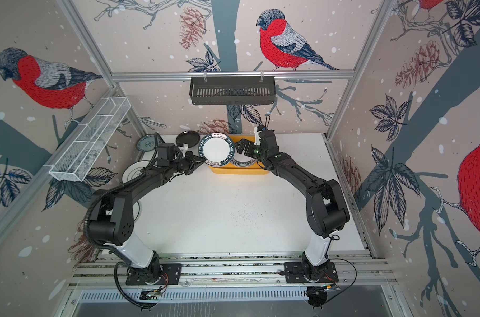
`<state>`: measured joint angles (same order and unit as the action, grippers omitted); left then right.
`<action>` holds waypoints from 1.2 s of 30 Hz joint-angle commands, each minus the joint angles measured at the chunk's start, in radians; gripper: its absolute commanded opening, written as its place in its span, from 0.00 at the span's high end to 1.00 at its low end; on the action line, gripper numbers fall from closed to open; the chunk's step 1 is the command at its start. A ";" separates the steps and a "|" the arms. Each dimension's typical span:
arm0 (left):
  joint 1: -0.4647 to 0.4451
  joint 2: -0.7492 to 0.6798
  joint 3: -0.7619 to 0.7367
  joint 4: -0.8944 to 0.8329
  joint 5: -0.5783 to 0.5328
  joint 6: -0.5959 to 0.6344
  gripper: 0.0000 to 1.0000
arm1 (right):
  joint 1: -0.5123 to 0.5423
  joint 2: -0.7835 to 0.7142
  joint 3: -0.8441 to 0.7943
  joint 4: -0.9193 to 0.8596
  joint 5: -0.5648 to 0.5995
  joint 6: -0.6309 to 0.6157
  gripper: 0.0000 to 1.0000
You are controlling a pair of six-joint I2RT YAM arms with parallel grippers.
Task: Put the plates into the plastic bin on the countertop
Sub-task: 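Lift the plate upright with the left gripper while the right gripper approaches it, then close the right gripper on the plate rim while the left gripper holds it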
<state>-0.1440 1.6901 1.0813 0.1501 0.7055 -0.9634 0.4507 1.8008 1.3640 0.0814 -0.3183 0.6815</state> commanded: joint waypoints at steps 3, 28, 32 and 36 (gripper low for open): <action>-0.022 0.022 0.034 0.076 0.051 -0.019 1.00 | 0.009 0.036 0.032 0.006 -0.066 0.002 0.08; -0.035 0.084 0.075 0.167 0.088 -0.093 0.90 | -0.020 0.086 0.014 0.047 -0.125 0.091 0.82; -0.035 0.091 0.089 0.166 0.091 -0.093 0.74 | -0.032 0.083 0.010 0.052 -0.127 0.100 0.90; -0.035 0.097 0.101 0.170 0.092 -0.090 0.70 | -0.039 0.086 0.009 0.058 -0.133 0.109 0.93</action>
<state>-0.1795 1.7836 1.1675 0.2485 0.7807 -1.0504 0.4145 1.8847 1.3727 0.1062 -0.4412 0.7898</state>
